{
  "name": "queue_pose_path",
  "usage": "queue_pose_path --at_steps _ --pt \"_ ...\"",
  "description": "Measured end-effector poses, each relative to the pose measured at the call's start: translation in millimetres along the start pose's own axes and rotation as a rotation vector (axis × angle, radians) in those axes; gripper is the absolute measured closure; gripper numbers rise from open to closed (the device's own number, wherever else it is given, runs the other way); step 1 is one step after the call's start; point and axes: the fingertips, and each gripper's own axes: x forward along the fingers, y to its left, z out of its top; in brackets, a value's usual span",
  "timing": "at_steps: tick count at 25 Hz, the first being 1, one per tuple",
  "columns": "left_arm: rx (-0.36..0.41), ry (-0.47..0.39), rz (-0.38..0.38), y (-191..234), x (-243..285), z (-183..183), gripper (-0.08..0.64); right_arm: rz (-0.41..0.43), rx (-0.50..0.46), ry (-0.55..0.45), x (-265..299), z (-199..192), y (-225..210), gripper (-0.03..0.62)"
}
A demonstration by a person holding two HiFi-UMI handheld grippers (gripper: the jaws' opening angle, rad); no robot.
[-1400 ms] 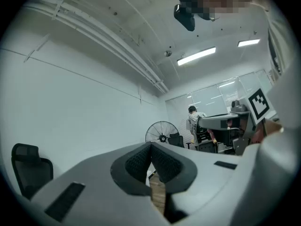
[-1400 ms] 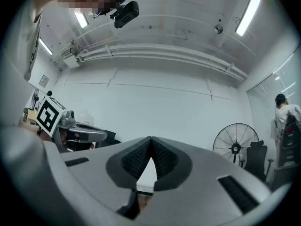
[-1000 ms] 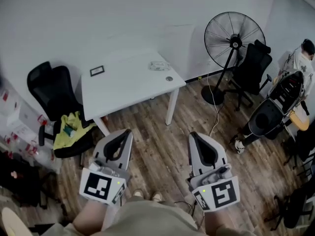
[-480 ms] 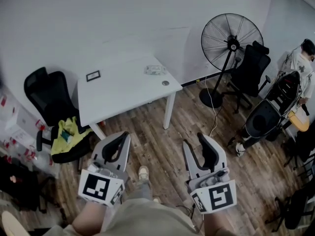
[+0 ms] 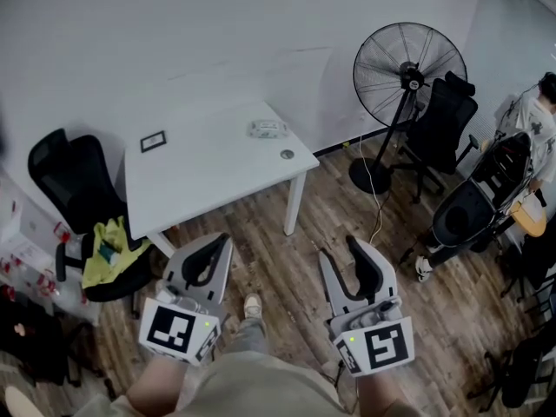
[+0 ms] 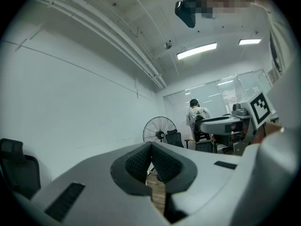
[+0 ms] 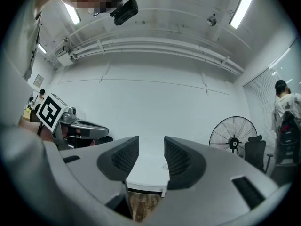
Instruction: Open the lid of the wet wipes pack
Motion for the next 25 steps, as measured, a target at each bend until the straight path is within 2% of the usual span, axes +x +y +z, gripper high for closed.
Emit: queue_pose_path --at_steps 9,19,23,25 --pt "-0.024 0.055 0.011 63.8 75.4 -21.0 0.538 0.015 -0.023 0.079 96.0 -24.3 -30.5 0.411" --pt "-0.035 0.116 -0.050 153.8 192.9 -39.0 0.538 0.030 -0.029 0.166 242.8 -48.9 -65.0 0.413" --pt "-0.038 0.111 -0.073 181.8 232.4 -43.7 0.538 0.022 -0.047 0.186 290.0 -59.7 -80.0 0.413" --pt "-0.059 0.092 -0.082 193.3 249.4 -44.0 0.538 0.020 -0.067 0.183 309.8 -63.0 -87.7 0.446"
